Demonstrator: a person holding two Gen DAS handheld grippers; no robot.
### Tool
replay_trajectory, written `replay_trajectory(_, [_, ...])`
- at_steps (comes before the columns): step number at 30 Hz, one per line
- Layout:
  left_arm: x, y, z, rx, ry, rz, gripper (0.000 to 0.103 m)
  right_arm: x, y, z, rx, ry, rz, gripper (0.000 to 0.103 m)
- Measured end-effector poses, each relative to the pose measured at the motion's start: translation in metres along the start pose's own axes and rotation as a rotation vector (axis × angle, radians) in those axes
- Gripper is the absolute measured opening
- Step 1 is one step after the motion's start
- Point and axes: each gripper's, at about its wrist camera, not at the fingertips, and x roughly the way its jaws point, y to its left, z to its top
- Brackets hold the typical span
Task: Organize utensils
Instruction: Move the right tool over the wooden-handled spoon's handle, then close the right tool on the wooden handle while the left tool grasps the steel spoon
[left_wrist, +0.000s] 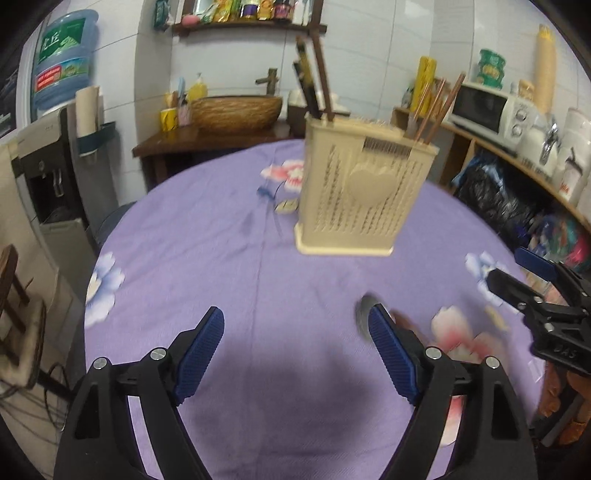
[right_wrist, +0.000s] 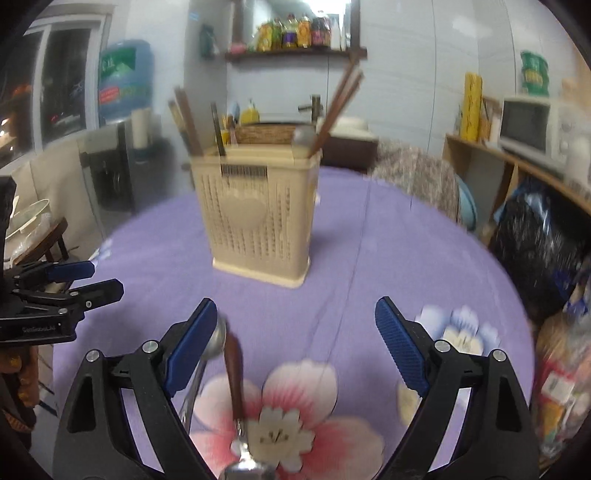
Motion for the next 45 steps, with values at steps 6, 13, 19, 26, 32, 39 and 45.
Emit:
replay_trajectory(6, [0.005, 0.008, -0.020, -0.013, 0.044, 0.014, 0.082, 0.003, -0.007, -0.035, 0.048, 0.078, -0.008, 0.087])
replay_trajectory(13, [0.006, 0.018, -0.033, -0.043, 0.059, 0.017, 0.083, 0.006, -0.002, -0.048, 0.032, 0.135, -0.017, 0.084])
replay_trajectory(19, [0.007, 0.016, -0.033, -0.044, 0.065, 0.005, 0.083, 0.022, 0.021, -0.052, -0.033, 0.198, 0.036, 0.071])
replay_trajectory(26, [0.007, 0.014, -0.034, -0.040, 0.073, 0.002, 0.083, 0.058, 0.044, -0.048, -0.130, 0.341, 0.046, 0.052])
replay_trajectory(32, [0.008, 0.012, -0.033, -0.038, 0.075, -0.005, 0.083, 0.077, 0.048, -0.037, -0.102, 0.369, 0.090, 0.042])
replay_trajectory(39, [0.016, -0.001, -0.035, -0.006, 0.106, -0.022, 0.083, 0.082, 0.034, -0.033, -0.051, 0.357, 0.060, 0.016])
replay_trajectory(45, [0.027, -0.024, -0.031, 0.041, 0.130, -0.047, 0.083, 0.073, -0.002, -0.039, 0.020, 0.354, 0.009, 0.016])
